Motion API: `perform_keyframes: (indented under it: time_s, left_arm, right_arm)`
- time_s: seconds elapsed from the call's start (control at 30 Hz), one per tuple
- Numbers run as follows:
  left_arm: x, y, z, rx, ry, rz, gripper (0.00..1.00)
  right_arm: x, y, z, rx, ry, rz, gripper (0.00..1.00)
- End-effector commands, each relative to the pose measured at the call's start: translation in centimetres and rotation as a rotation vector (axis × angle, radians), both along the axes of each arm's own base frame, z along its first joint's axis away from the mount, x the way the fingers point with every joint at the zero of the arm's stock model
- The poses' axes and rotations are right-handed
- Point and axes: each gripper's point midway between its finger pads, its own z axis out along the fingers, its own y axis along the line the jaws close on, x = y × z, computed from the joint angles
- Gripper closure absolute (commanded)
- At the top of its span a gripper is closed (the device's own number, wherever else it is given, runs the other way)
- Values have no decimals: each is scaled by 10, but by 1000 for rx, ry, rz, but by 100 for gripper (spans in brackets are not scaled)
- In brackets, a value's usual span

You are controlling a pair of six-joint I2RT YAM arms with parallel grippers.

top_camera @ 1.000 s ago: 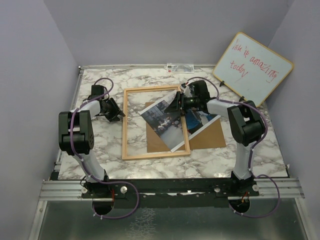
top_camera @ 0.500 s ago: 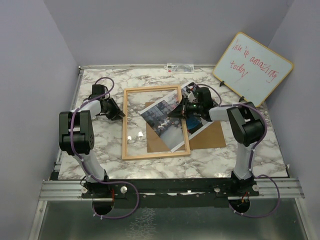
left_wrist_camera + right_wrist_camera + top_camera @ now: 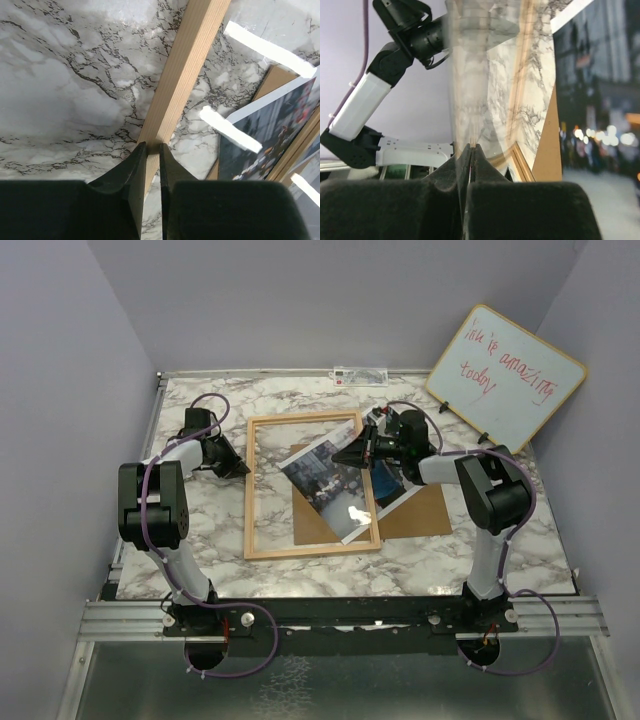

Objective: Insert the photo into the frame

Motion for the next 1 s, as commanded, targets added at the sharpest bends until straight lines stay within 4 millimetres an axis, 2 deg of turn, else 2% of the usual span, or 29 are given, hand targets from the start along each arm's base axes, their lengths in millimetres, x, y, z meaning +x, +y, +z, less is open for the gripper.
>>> perform_keyframes:
  time_s: [0.0,0.17,0.3,0.57,0.97]
  left_arm:
    - [-13,16,-25,93,71,21,86]
    - [-13,17,-26,100,74,23,87]
    - [-14,17,-27,102,76,24,88]
    - [-13,18,-29,102,81,25,89]
    - [-14,17,-31,101,86,21,91]
  right_arm:
    - [-11,5,22,73,-102,64,99]
    - [-14,9,21,90,-120,85,99]
    - [-19,14,32,133,-149,108,99]
    - [-18,21,39,163,-148,119,99]
    - [-13,29,28,145,-106,112,99]
